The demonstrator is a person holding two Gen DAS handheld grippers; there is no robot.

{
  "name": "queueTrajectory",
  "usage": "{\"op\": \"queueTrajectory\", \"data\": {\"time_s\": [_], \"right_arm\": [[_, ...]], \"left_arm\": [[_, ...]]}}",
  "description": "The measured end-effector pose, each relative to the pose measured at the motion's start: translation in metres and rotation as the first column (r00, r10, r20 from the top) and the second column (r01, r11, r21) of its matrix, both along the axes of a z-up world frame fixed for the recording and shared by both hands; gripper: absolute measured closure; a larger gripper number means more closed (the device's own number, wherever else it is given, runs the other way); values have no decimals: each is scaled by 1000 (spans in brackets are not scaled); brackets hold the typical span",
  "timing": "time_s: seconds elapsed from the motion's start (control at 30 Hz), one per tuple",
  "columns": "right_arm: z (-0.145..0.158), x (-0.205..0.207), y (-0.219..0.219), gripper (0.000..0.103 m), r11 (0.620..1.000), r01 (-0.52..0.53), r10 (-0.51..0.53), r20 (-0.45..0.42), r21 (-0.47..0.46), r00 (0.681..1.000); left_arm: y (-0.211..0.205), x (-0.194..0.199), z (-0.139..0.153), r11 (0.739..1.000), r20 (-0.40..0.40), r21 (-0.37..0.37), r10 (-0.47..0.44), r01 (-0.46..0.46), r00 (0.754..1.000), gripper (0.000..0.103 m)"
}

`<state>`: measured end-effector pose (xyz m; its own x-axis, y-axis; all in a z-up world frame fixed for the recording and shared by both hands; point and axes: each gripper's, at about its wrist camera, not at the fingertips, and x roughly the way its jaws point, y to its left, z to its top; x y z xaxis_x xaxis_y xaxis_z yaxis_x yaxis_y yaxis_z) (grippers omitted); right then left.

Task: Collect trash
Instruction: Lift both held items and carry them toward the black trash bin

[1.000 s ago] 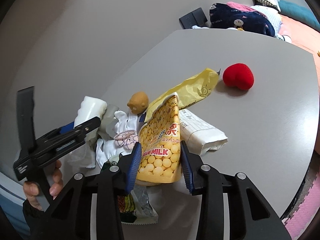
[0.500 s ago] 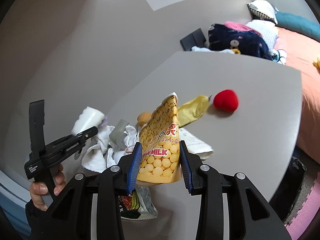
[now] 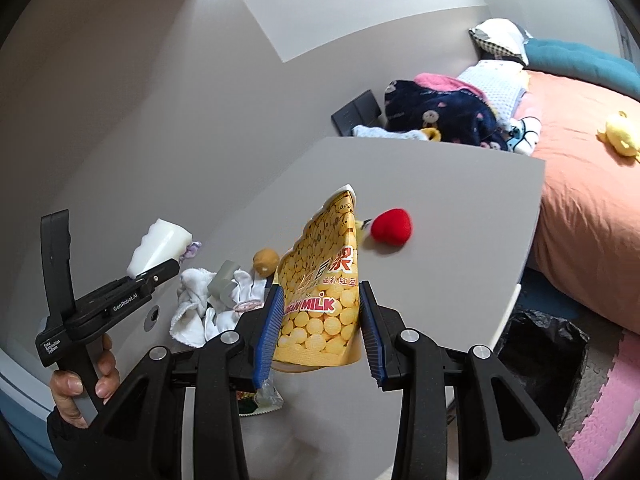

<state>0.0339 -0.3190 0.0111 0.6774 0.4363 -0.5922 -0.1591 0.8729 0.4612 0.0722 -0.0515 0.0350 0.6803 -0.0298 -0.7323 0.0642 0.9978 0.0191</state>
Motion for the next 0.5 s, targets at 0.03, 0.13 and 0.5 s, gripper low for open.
{"op": "queueTrajectory", "data": {"time_s": [0.03,0.13,0.5], "right_arm": [[1,-1,-3,64,1000,5,-5,3,1,1000],[4,-5,-10,64,1000,17,-17,9,8,1000],[7,-13,-15,64,1000,24,-24,21,16,999]], "left_arm": [[-2,0,1,1000,-6,-7,-7,7,1000,76],[-5,0,2,999,-21,-33,-18,17,1000,70],[-11,-7,8,996,-17,-75,-41,40,999,72]]}}
